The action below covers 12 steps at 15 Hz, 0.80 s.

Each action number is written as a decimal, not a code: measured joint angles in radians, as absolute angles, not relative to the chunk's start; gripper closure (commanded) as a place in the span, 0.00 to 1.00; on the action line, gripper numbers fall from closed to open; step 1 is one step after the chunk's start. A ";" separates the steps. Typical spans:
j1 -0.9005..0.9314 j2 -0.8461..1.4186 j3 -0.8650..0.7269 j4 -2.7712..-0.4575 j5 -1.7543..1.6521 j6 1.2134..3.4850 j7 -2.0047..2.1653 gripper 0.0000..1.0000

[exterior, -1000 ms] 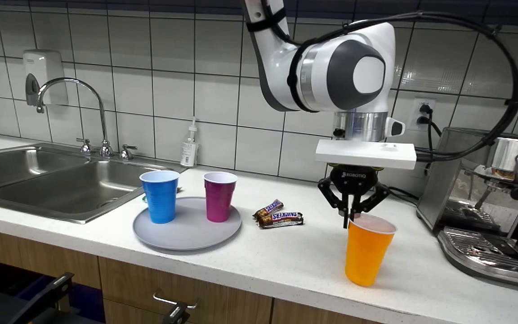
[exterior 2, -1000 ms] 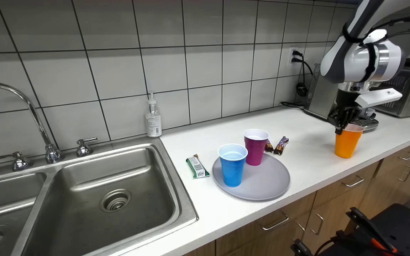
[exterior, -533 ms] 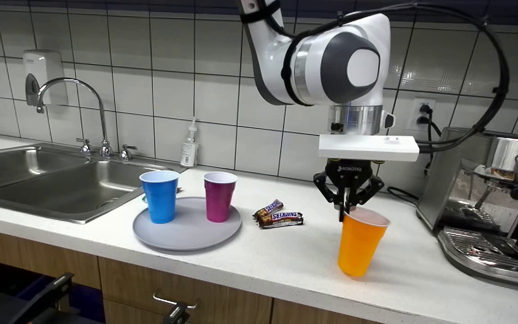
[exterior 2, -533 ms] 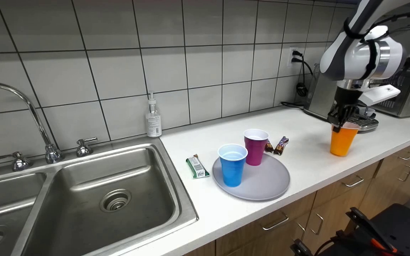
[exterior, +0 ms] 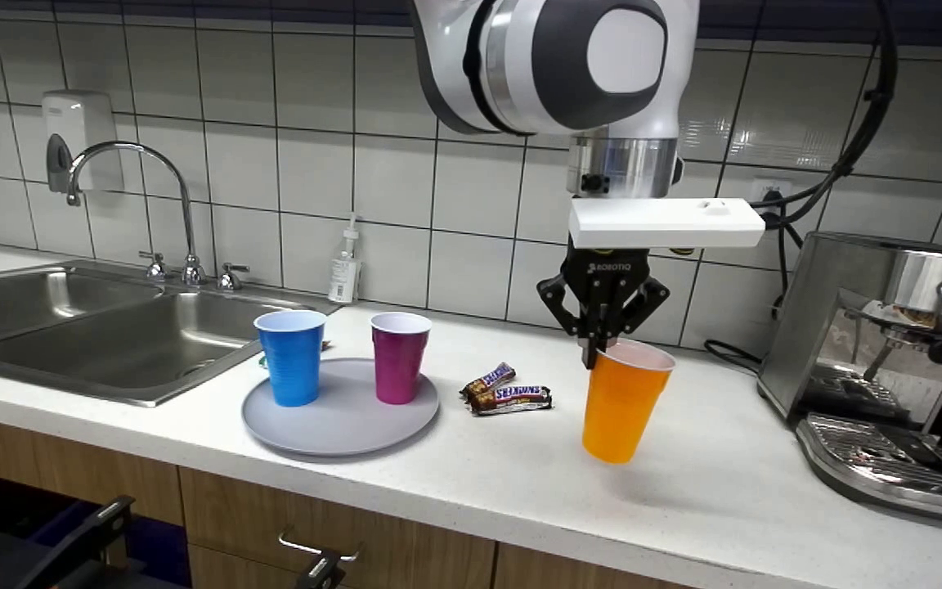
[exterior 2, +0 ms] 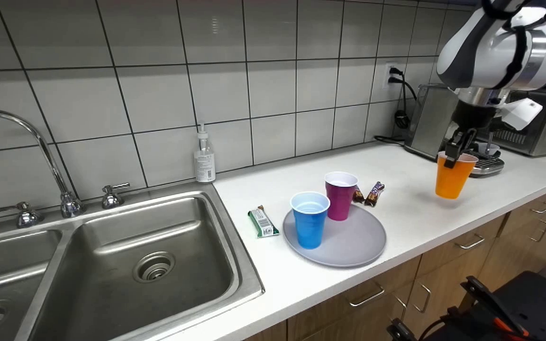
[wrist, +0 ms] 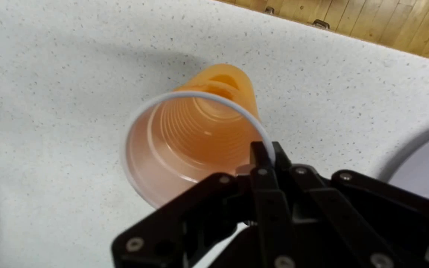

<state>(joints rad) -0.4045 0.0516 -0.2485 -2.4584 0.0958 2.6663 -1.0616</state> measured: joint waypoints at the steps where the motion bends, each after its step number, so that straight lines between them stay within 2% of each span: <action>1: -0.401 0.027 -0.249 -2.480 0.115 2.664 -1.103 0.99; 12: -0.260 -0.120 -0.265 -2.642 0.217 2.634 -1.324 0.99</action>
